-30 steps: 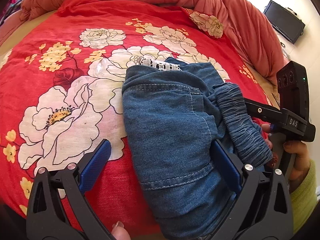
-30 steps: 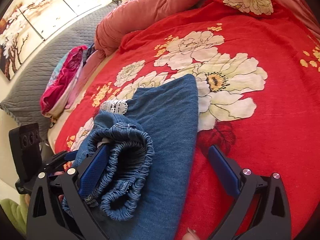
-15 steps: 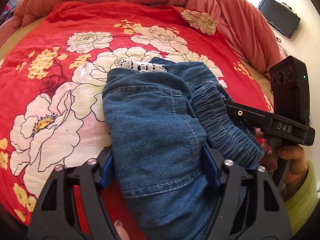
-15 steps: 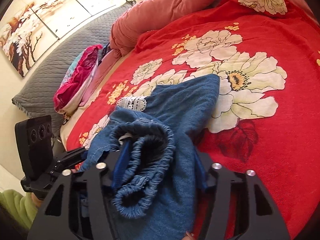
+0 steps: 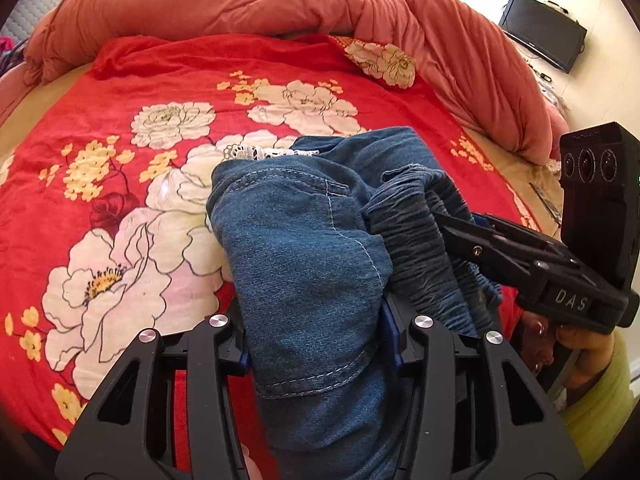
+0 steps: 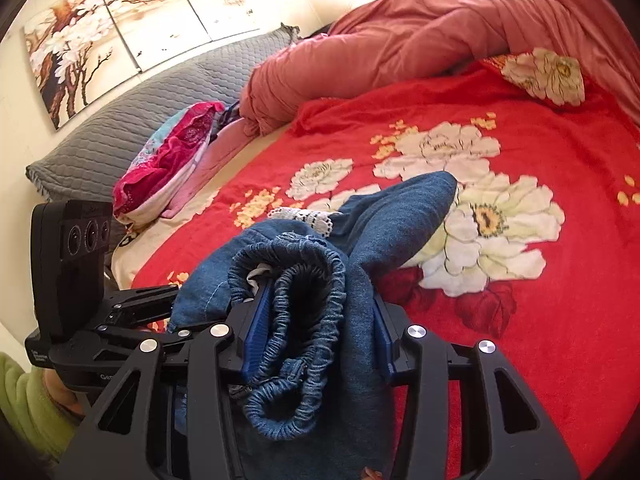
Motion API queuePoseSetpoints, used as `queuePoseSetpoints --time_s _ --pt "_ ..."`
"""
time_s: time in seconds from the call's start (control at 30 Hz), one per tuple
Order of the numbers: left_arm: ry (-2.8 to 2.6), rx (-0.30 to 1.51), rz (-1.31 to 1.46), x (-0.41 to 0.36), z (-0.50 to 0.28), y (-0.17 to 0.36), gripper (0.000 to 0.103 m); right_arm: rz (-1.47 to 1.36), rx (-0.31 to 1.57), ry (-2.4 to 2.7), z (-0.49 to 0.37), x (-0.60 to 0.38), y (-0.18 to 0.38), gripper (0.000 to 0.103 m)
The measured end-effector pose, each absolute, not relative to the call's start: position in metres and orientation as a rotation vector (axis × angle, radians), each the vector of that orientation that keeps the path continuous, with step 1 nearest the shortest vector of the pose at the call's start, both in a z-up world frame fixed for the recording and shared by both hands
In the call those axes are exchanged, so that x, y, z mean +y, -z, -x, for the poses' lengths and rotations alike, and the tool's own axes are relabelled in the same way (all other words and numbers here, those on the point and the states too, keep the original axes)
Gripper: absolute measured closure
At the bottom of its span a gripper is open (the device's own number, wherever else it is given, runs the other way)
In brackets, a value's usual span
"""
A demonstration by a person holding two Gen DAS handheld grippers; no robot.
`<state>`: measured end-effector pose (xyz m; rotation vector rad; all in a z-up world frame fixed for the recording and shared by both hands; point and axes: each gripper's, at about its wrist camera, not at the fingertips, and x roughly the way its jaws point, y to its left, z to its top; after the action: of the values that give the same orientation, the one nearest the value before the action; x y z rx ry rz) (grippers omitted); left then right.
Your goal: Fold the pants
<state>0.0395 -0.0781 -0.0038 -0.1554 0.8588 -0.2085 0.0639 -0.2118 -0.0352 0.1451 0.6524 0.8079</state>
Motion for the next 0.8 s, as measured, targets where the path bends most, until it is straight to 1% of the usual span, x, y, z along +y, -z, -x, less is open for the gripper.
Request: queuePoseSetpoints --time_s 0.2,0.8 --pt "0.216 0.831 0.151 -0.077 -0.054 -0.009 0.066 -0.146 0.633 -0.798 -0.079 -0.212 0.022 0.061" --pt "0.18 0.788 0.098 -0.066 -0.113 -0.024 0.066 -0.104 0.588 -0.754 -0.135 -0.194 0.0 0.061"
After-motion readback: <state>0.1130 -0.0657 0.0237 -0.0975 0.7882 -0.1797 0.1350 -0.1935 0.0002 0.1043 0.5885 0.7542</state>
